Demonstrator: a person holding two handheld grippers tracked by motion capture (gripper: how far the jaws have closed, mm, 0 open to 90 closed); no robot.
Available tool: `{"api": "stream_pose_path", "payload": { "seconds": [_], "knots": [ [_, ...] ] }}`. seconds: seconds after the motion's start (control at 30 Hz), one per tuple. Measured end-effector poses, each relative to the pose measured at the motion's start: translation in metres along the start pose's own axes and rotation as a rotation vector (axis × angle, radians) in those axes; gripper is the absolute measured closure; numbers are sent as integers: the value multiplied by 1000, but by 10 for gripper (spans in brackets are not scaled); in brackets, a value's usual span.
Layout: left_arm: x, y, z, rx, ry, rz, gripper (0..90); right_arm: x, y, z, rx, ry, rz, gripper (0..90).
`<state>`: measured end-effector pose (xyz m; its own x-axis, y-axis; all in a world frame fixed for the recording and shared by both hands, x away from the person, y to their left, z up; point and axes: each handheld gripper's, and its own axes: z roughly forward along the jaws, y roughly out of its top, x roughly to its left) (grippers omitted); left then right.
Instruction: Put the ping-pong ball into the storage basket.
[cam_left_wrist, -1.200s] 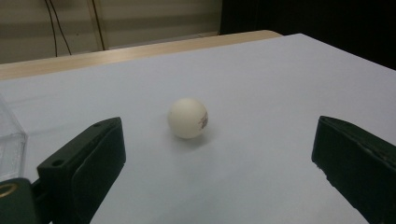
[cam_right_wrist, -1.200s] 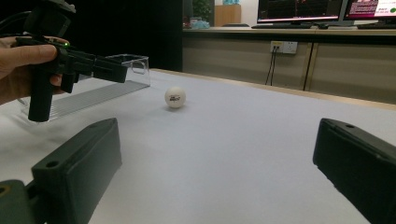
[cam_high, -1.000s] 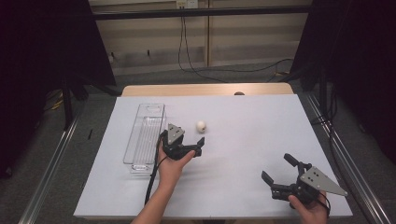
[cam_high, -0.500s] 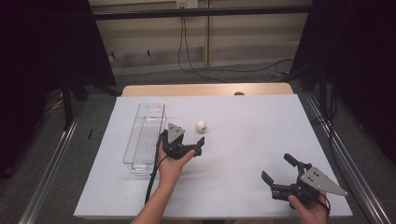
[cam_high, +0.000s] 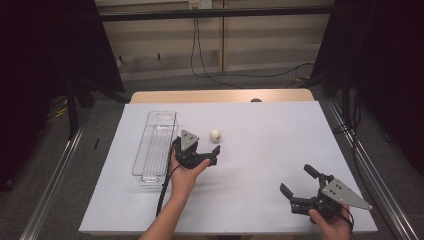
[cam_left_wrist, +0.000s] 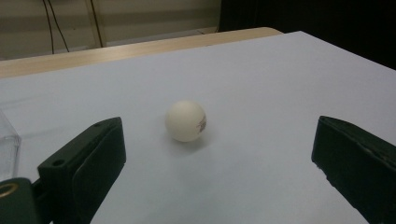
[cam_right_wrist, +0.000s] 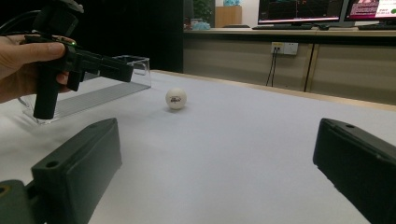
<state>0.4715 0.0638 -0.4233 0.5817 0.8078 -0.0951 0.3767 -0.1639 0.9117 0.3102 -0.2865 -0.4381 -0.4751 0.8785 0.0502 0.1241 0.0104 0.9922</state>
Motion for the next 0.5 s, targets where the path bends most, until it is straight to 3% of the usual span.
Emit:
{"api": "stream_pose_path", "payload": {
  "seconds": [0.5],
  "knots": [
    [1,2,5,6,10,-1,29,0,0,0,4,7,-1,6]
  ]
}}
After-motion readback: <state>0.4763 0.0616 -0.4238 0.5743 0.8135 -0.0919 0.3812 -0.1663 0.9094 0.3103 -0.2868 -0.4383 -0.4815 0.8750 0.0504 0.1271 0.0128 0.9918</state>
